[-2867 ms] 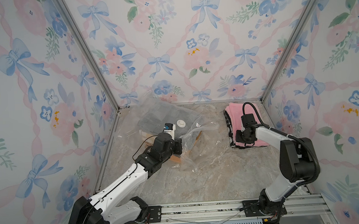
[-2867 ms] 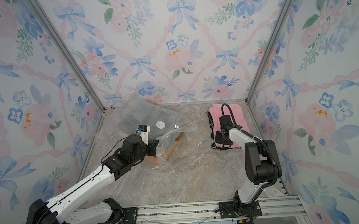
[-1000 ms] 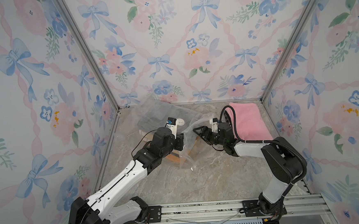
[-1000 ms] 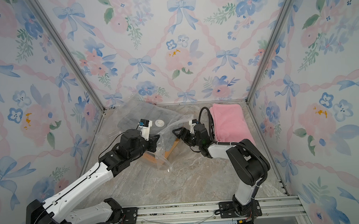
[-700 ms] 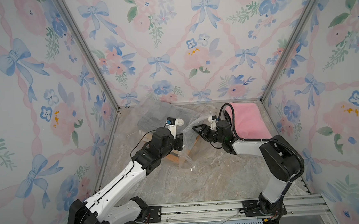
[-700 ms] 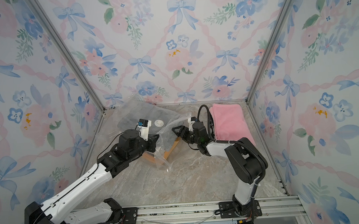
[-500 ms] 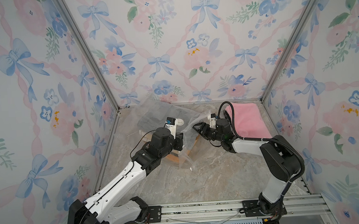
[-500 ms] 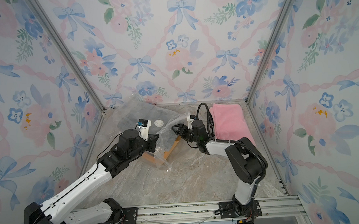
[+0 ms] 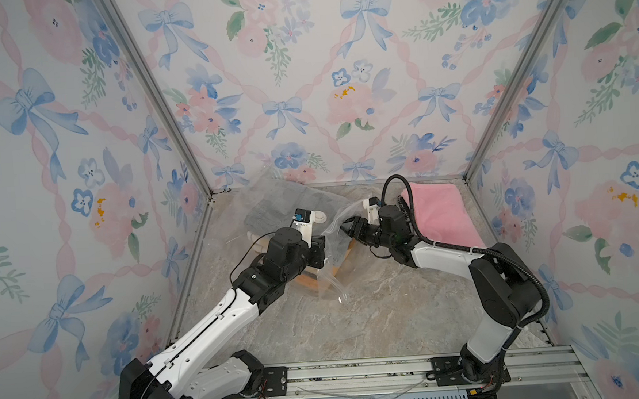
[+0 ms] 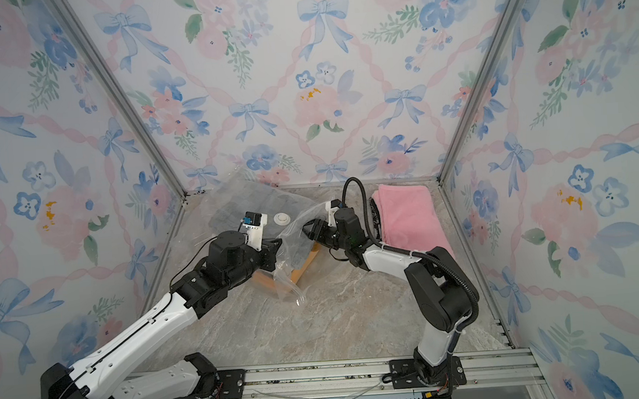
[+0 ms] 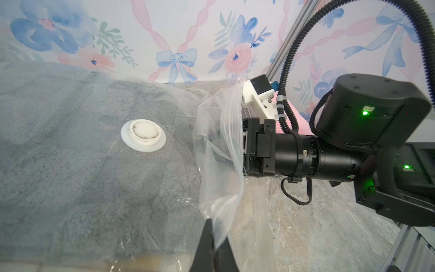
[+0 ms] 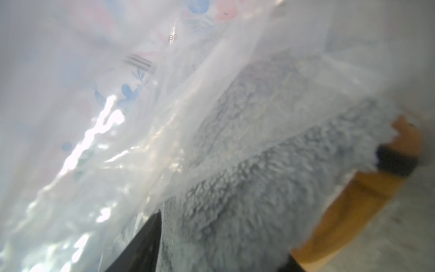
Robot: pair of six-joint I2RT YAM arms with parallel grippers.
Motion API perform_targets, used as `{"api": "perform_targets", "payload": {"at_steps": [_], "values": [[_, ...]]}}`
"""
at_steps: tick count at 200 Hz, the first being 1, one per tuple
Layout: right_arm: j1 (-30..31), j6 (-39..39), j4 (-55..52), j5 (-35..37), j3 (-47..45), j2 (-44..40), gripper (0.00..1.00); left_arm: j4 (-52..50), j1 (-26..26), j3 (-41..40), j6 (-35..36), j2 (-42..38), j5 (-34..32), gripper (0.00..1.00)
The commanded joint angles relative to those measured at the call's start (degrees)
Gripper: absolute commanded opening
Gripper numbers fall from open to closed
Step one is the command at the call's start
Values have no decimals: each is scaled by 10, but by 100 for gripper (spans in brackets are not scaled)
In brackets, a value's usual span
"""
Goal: Take the blanket out of the vacuum bag
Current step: Take out the blanket from the vacuum bag.
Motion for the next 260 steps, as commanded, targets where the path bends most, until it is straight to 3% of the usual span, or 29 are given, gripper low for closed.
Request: {"api": "perform_targets", "payload": {"at_steps": [1, 19, 57, 87, 141, 173, 223, 260], "values": [[6, -19, -16, 3, 25, -22, 53, 12, -3, 13, -3, -16, -3, 0], [7, -19, -17, 0, 30, -19, 43, 12, -3, 18, 1, -14, -1, 0], [8, -19, -12, -8, 42, 6, 0, 14, -2, 18, 3, -12, -4, 0], [11, -15, -1, -18, 43, -2, 0, 26, -2, 6, -7, -10, -27, 0], [29, 7, -38, 1, 44, -95, 0, 39, 2, 20, -4, -12, -92, 0], [35, 16, -133, -15, 126, -102, 0, 46, 6, 15, -6, -5, -129, 0], [62, 22, -106, 35, -6, -161, 0, 79, 7, 4, -19, 7, -104, 0], [74, 12, -133, 41, -14, -175, 0, 90, 7, 9, -17, 18, -91, 0]]}}
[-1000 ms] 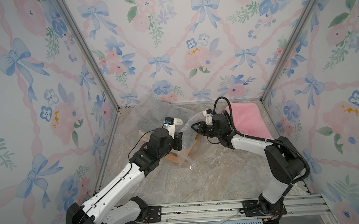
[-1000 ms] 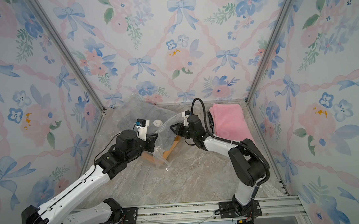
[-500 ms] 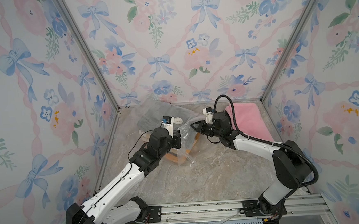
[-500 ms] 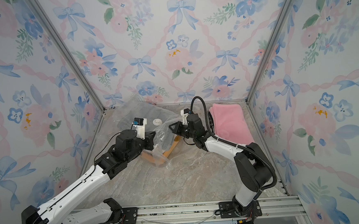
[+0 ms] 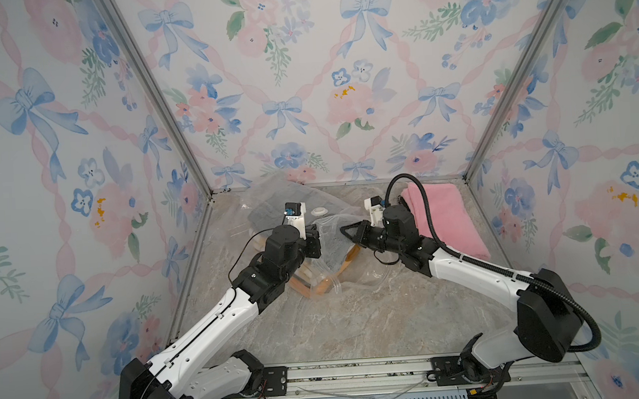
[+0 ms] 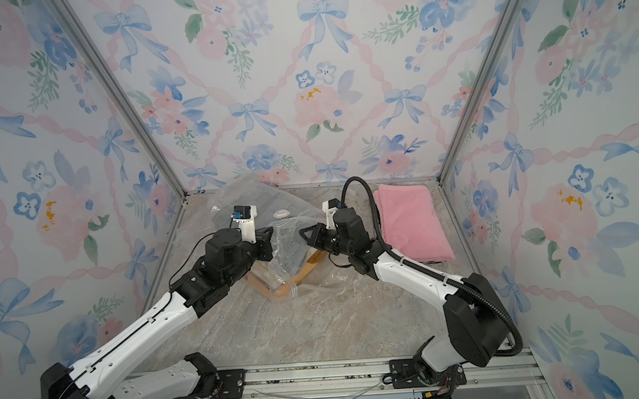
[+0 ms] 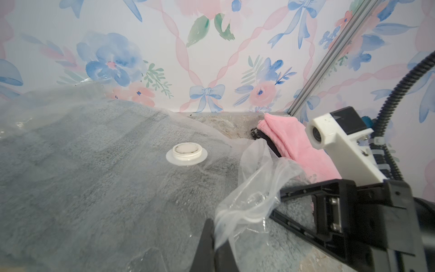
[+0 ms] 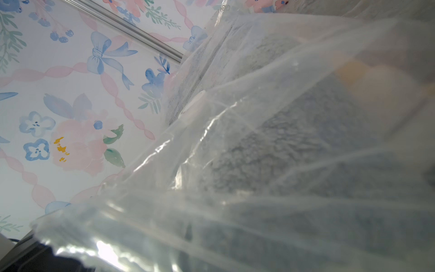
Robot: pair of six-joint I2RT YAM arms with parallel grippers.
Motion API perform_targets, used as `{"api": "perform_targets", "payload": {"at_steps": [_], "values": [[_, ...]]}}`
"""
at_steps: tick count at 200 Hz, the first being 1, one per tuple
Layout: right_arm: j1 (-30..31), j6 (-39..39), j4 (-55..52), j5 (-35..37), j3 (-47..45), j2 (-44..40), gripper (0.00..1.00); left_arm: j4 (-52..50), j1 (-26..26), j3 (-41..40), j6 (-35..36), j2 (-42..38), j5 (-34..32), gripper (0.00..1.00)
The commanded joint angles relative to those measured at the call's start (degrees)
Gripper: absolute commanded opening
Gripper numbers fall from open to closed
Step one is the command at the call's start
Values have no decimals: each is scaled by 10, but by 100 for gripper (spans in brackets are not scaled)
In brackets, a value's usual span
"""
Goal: Take the blanket out of the vacuum bag
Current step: Take out the blanket from the vacuum bag.
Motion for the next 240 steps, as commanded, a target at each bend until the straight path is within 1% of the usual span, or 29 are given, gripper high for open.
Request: {"api": "perform_targets", "payload": {"at_steps": [1, 22, 40, 50, 63, 78, 88, 93, 102, 109, 116, 124, 125, 128, 135, 142, 161, 169, 180, 192, 204, 224, 240], "values": [[16, -2, 7, 8, -5, -26, 0, 39, 4, 4, -6, 6, 9, 0], [33, 39, 22, 45, -38, -42, 0, 52, 4, 4, -7, 12, 14, 0], [49, 110, 49, 91, -72, -60, 0, 65, 2, 3, -5, 24, 26, 0], [59, 134, 46, 111, -82, -74, 0, 65, 2, 6, -2, 31, 30, 0], [76, 129, -1, 143, -82, -98, 0, 63, 2, 8, 3, 34, 29, 0], [81, 100, -42, 173, -92, -122, 0, 62, 3, 6, 10, 29, 27, 0], [70, 99, -40, 171, -110, -125, 0, 60, 2, 4, 14, 25, 25, 0], [59, 99, -24, 153, -120, -121, 0, 59, 2, 3, 16, 24, 26, 0], [42, 96, 9, 120, -135, -109, 6, 56, 3, 1, 18, 22, 27, 0], [32, 94, 29, 101, -143, -97, 14, 57, 3, -1, 18, 20, 29, 0], [27, 85, 53, 82, -150, -86, 27, 58, 3, -4, 18, 17, 31, 0], [26, 76, 70, 69, -155, -74, 47, 59, 3, -7, 17, 16, 35, 0], [26, 75, 71, 68, -156, -73, 48, 59, 3, -8, 17, 15, 35, 0], [26, 73, 72, 65, -156, -69, 56, 59, 3, -9, 17, 15, 37, 0], [27, 69, 79, 66, -161, -62, 68, 59, 3, -12, 16, 13, 38, 0], [29, 70, 92, 67, -170, -56, 76, 58, 3, -13, 15, 12, 40, 0], [29, 89, 131, 69, -199, -49, 92, 54, 4, -15, 14, 8, 42, 0], [30, 94, 135, 71, -206, -48, 97, 52, 3, -16, 14, 6, 43, 0], [33, 92, 134, 72, -212, -47, 100, 51, 4, -17, 14, 5, 42, 0], [42, 88, 134, 79, -217, -45, 96, 51, 3, -19, 14, 4, 41, 0], [50, 82, 140, 86, -220, -42, 96, 50, 3, -19, 14, 5, 41, 0], [57, 78, 184, 99, -224, -30, 96, 50, 3, -19, 13, 7, 45, 0], [57, 71, 211, 93, -214, -9, 96, 47, 4, -17, 14, 8, 47, 0]]}}
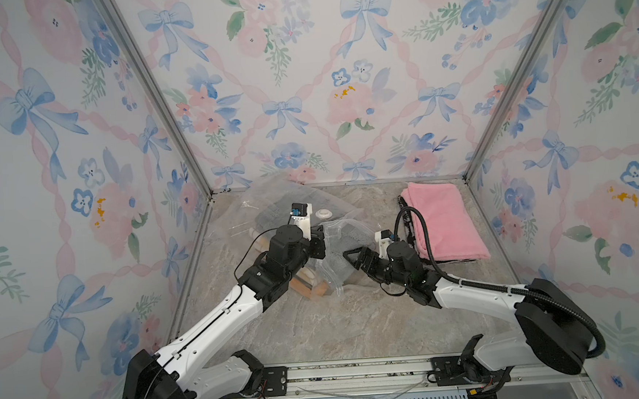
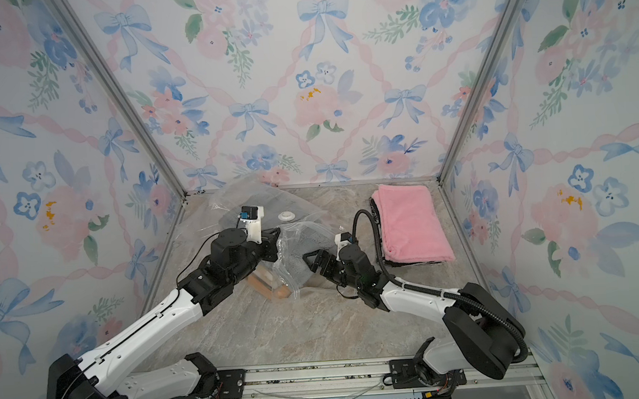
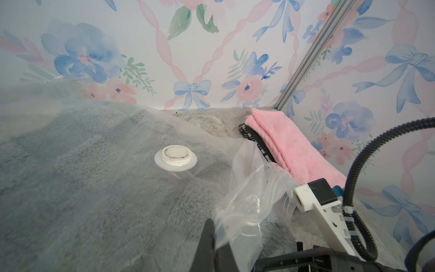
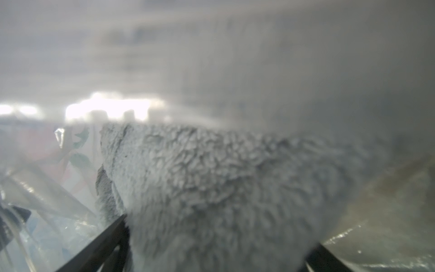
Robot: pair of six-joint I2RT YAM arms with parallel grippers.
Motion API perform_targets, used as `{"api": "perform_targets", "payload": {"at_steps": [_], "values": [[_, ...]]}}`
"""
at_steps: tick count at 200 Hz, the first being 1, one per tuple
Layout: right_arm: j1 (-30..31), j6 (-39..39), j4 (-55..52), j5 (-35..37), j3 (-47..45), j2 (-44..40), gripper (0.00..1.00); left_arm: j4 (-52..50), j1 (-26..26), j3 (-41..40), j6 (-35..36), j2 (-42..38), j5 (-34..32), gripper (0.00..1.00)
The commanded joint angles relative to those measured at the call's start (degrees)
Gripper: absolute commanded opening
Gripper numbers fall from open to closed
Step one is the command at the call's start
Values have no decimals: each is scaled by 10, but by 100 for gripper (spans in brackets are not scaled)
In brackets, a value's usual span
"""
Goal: Take the blanket out of the vacuum bag
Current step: Take out the blanket from the vacuum bag.
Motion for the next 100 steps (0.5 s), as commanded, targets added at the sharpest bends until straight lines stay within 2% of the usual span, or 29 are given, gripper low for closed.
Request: {"api": "perform_targets", "payload": {"at_steps": [1, 61, 73, 90, 100], "values": [[6, -17, 63, 8, 2, 31, 96, 7, 4, -4, 9, -8, 6, 0], [4, -27, 149, -10, 41, 100, 96, -2, 4, -1, 10, -12, 2, 0], [3, -27, 145, -17, 52, 104, 100, -4, 4, -1, 11, -13, 1, 0], [2, -30, 141, -23, 60, 102, 86, -5, 5, -1, 12, -15, 0, 0], [2, -31, 134, -25, 63, 98, 70, -5, 5, -1, 13, -15, -1, 0]]}}
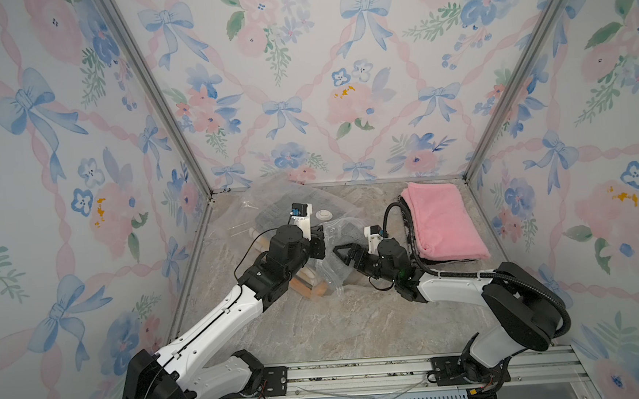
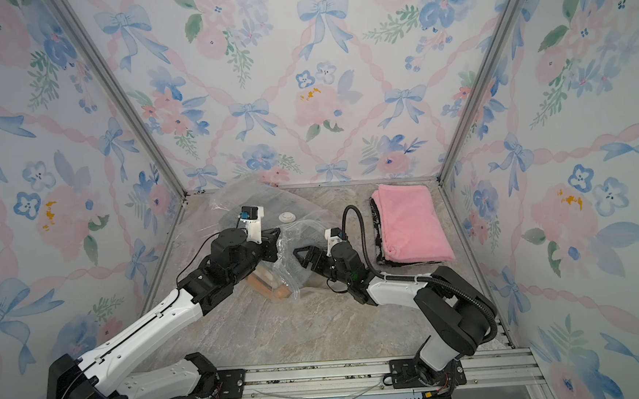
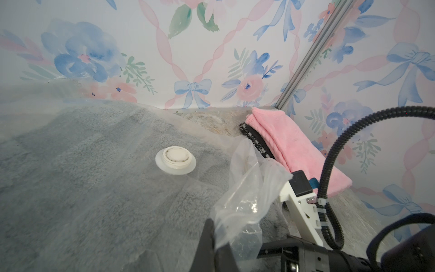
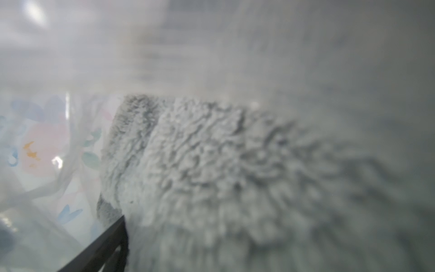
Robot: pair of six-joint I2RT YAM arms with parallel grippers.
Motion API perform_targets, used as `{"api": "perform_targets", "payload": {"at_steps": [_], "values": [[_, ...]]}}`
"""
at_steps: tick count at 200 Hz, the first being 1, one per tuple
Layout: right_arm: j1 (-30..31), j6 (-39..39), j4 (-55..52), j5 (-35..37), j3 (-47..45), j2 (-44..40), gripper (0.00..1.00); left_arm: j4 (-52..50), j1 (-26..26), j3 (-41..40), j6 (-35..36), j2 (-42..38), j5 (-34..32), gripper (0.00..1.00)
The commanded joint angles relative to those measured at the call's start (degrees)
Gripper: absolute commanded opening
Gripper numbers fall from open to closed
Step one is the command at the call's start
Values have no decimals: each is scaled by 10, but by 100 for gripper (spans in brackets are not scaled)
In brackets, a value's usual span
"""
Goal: Take the blanket out of the vacuum bag
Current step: Take out the blanket from the vacuum bag.
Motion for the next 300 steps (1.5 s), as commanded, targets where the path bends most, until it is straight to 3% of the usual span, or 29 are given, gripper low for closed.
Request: {"api": "perform_targets", "payload": {"at_steps": [1, 23, 41, 53, 112, 173, 300], "values": [[1, -10, 18, -12, 25, 1, 68, -3, 5, -1, 12, -15, 0, 0], [0, -12, 2, -18, 26, -11, 30, -2, 8, -1, 12, -15, 1, 0], [1, -14, -26, -22, 26, -29, 11, -2, 10, -2, 10, -17, 1, 0], [4, -19, -49, -24, 26, -47, 4, -3, 12, -1, 9, -18, -6, 0], [16, -79, -236, -15, 69, -165, 0, -1, 23, -7, 11, -18, -13, 0], [16, -42, -378, -25, 115, -224, 0, -2, 25, -14, 6, -20, -4, 0], [-27, -15, -545, -34, 147, -403, 0, 15, 25, -29, -2, -24, 15, 0]]}}
